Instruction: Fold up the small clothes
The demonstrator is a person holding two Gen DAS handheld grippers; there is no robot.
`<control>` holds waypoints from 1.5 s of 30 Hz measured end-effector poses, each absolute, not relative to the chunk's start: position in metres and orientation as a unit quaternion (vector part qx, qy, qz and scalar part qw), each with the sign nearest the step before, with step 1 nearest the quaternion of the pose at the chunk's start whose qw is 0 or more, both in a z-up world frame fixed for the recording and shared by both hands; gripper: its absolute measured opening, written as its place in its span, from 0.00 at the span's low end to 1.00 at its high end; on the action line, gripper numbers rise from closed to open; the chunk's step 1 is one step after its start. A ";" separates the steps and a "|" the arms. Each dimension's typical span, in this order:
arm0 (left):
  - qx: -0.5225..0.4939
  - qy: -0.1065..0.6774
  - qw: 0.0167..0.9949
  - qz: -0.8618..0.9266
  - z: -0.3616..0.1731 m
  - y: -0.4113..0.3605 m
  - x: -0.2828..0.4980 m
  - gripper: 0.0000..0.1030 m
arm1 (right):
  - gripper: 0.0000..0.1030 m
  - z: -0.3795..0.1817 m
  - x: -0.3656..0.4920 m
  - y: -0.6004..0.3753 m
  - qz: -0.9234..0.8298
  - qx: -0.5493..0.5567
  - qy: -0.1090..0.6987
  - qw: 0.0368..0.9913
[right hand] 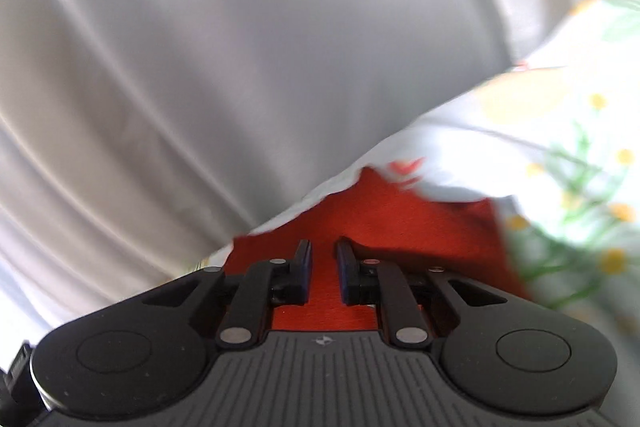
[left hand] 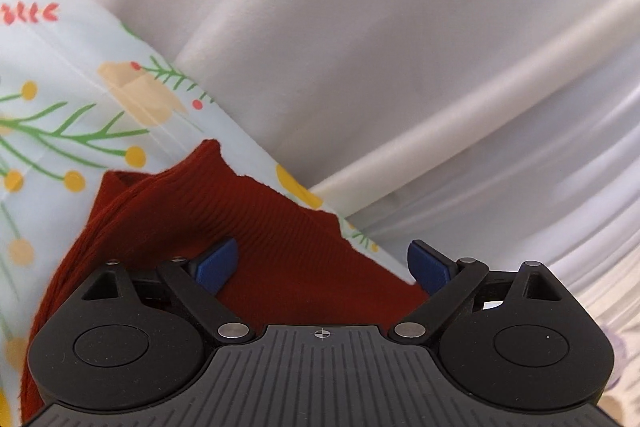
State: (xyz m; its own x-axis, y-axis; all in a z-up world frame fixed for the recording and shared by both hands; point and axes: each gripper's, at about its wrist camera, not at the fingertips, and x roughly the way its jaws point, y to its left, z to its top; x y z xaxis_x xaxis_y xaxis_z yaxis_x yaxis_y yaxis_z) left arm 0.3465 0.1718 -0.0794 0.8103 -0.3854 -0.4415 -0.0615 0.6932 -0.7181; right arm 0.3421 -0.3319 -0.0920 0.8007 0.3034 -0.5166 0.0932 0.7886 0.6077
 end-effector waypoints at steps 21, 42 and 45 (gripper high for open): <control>-0.541 0.337 0.766 -0.084 -0.069 0.182 0.191 0.99 | 0.36 -0.056 0.205 -0.333 0.065 0.257 0.360 0.895; -0.616 0.314 0.722 -0.033 -0.108 0.222 0.195 0.67 | 0.77 -0.043 0.201 -0.230 0.243 0.243 0.412 0.844; -0.629 0.310 0.712 -0.041 -0.113 0.232 0.194 0.59 | 0.43 -0.042 0.212 -0.204 0.269 0.220 0.419 0.839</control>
